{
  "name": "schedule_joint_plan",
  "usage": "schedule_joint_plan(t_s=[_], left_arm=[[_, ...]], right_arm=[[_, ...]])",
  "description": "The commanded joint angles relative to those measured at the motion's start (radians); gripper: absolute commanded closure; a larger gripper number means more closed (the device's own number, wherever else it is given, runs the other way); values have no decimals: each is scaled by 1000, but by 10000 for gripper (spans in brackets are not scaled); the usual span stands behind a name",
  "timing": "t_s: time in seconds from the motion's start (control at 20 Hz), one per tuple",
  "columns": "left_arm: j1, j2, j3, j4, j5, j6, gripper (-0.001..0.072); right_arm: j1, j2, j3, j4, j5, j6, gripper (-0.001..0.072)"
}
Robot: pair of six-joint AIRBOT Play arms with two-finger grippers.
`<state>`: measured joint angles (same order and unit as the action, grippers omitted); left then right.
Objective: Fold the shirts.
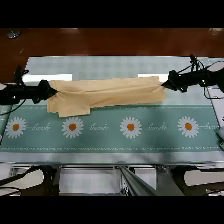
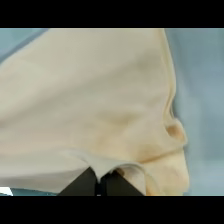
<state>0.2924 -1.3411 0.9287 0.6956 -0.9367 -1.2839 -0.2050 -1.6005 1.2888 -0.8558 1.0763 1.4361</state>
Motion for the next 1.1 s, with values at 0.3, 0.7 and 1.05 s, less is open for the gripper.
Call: schedule_joint_plan(t_s=[0.3, 0.7, 1.05], left_arm=[[-29, -368, 401, -1, -38, -98, 685], [127, -383, 500, 158, -344, -185, 7], [113, 63, 109, 140, -2, -1, 6]], right_arm=[[23, -313, 349, 77, 0, 27, 688], [-118, -314, 444, 64, 173, -45, 91], [-150, -352, 334, -14, 282, 27, 91]])
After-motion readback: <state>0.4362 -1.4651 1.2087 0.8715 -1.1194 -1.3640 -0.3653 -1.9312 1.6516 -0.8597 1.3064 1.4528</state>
